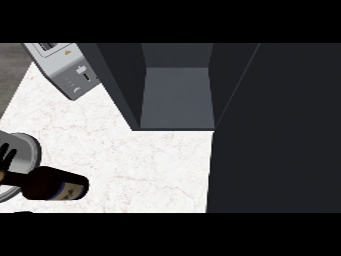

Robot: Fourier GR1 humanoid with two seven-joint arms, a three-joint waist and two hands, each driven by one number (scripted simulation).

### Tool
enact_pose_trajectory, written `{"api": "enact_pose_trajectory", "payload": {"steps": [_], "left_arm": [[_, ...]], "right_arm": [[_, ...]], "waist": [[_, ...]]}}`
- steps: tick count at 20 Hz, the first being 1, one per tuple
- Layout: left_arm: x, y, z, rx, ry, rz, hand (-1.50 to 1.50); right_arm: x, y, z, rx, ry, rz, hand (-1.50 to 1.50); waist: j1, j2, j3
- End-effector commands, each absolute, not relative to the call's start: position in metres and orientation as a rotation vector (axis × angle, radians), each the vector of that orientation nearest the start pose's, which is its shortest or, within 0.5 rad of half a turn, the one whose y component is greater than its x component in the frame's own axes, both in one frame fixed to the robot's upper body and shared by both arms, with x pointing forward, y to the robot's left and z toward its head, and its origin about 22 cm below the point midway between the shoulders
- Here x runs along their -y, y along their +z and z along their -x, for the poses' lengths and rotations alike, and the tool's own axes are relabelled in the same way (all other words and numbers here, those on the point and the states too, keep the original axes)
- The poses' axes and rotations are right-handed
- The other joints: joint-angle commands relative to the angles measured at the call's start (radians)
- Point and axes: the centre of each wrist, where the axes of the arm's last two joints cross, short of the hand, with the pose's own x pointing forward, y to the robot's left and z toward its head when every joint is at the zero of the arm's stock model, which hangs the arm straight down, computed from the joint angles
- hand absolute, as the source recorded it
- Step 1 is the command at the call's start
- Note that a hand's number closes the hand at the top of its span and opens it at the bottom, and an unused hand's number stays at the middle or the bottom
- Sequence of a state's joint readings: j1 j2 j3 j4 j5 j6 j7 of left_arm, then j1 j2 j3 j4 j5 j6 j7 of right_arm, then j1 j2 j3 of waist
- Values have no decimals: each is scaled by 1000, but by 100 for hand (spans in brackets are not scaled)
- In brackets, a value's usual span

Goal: Pick up the wine, place it into the cabinet and close the cabinet

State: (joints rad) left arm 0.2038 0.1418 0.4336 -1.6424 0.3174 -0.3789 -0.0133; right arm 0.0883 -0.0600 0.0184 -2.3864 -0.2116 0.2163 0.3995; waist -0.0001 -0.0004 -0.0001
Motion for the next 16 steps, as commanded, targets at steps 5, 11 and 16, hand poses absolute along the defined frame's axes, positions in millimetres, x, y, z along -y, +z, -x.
{"api": "enact_pose_trajectory", "payload": {"steps": [5,11,16], "left_arm": [[-356,-36,-172,1568,169,1,-150],[-393,-54,-178,1522,200,29,-150],[-369,-61,-193,1517,151,50,-150]], "right_arm": [[243,157,-155,1908,254,-256,-150],[228,170,-147,1917,249,-244,-150],[235,163,-153,1902,229,-248,-150]], "waist": [[-2,0,0],[-3,0,0],[-2,0,0]]}}
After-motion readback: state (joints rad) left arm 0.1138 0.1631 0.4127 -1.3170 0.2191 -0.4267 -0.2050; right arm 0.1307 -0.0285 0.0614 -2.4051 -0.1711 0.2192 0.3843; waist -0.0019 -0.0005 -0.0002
